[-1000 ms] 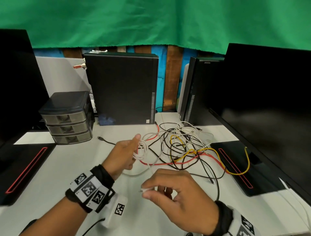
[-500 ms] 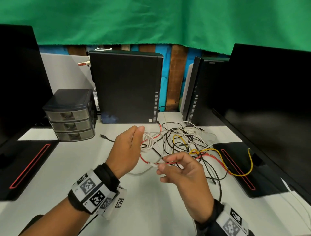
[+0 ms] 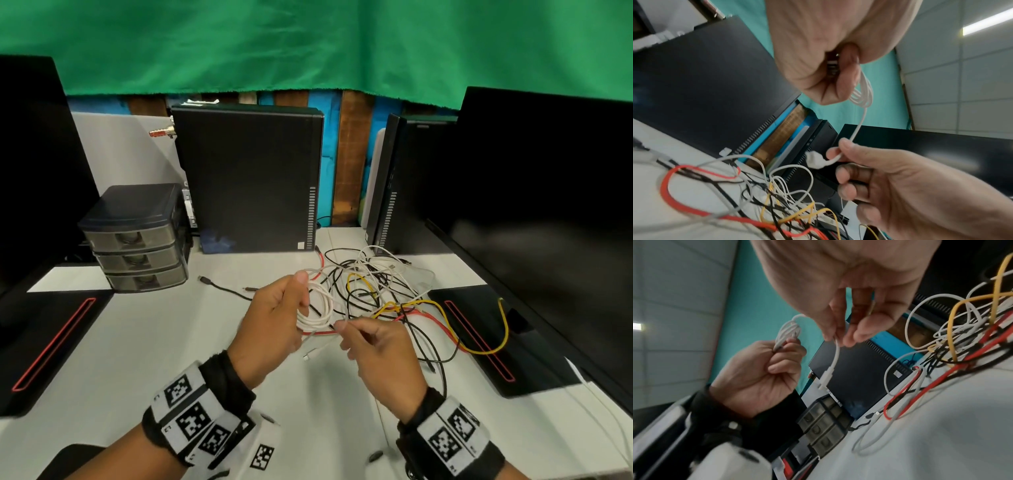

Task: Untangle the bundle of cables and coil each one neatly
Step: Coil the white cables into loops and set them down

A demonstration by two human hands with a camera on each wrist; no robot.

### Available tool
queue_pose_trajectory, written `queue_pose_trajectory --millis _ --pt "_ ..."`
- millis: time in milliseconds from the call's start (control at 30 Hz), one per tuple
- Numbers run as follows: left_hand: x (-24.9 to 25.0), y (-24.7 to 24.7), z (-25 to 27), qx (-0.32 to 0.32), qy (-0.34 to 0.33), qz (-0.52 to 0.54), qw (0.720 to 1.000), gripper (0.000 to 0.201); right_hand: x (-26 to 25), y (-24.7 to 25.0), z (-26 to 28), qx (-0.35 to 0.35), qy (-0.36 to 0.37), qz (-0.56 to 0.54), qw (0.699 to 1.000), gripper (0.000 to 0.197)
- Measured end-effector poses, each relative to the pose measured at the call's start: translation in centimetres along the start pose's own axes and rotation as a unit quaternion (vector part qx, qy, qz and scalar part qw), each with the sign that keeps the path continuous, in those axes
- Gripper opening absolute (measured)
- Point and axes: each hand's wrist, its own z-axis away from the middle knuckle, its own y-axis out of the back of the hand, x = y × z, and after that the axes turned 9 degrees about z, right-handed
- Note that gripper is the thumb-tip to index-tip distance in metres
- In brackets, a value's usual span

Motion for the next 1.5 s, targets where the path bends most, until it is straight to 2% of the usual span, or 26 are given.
queue_pose_trajectory --millis 67,133,233,367,533,600,700,767,833,900,1000,1100,1167,1233,1367,1400,1500 --pt "0.1 -0.6 0.4 -0.014 0.037 0.036 0.999 0.042 -0.5 0.5 -0.2 0.002 -0.037 -0.099 0.994 0.023" --pt "0.1 -0.8 0.5 -0.026 0.044 0.043 0.998 0.042 -1.3 1.1 -0.3 0.003 -0.063 -0.207 0.976 0.022" --pt "0.1 -0.6 0.4 -0.027 0.052 0.041 0.997 0.043 -2.1 1.5 -0.2 0.009 -0.076 -0.292 0.953 0.018" --pt "0.1 -1.0 0.8 -0.041 0.057 0.052 0.996 0.043 -2.2 1.0 0.4 0.034 -0.085 -0.323 0.942 0.012" --pt "0.3 -1.1 0.9 -0.053 0.065 0.060 0.995 0.044 -2.1 0.9 0.0 0.100 -0.060 -0.302 0.946 0.012" --pt "0.2 -1.2 1.0 -0.054 0.066 0.053 0.995 0.044 -2.2 0.9 0.1 0.076 -0.077 -0.328 0.938 0.012" --pt "-0.1 -1.4 1.1 -0.042 0.060 0.047 0.996 0.042 -2.7 0.6 1.1 -0.026 -0.131 -0.387 0.912 0.008" --pt "-0.1 -1.4 1.0 -0.036 0.048 0.051 0.997 0.042 -2.7 0.5 1.5 -0.077 -0.139 -0.387 0.908 0.012" --pt "0.3 -1.3 1.0 -0.031 0.020 0.058 0.998 0.042 -2.6 0.5 1.7 -0.115 -0.132 -0.348 0.921 0.020" --pt "0.2 -1.1 0.8 -0.022 -0.049 0.025 0.998 0.044 -2.6 0.4 1.8 -0.147 -0.136 -0.330 0.923 0.024" --pt "-1.1 -0.4 0.6 0.018 -0.179 -0.122 0.976 0.038 -2.6 0.1 2.0 -0.187 -0.171 -0.372 0.893 0.025" --pt "-2.0 0.1 0.6 0.055 -0.243 -0.202 0.947 0.031 -3.1 0.1 2.2 -0.211 -0.188 -0.402 0.871 0.024" --pt "-2.3 0.0 0.7 0.057 -0.261 -0.221 0.938 0.033 -3.5 0.2 2.3 -0.215 -0.187 -0.389 0.876 0.034" --pt "-2.6 -0.3 1.0 0.037 -0.263 -0.237 0.934 0.040 -3.5 0.1 2.3 -0.208 -0.185 -0.348 0.895 0.043" --pt "-2.7 -0.8 1.5 -0.012 -0.251 -0.235 0.939 0.046 -3.2 0.2 2.4 -0.200 -0.174 -0.309 0.913 0.034" --pt "-2.6 -0.8 1.4 -0.016 -0.256 -0.249 0.934 0.049 -3.3 0.4 2.3 -0.204 -0.167 -0.305 0.915 0.032" --pt "-2.1 -0.6 1.7 -0.007 -0.300 -0.334 0.894 0.052 -3.4 1.1 2.3 -0.214 -0.136 -0.277 0.927 0.032"
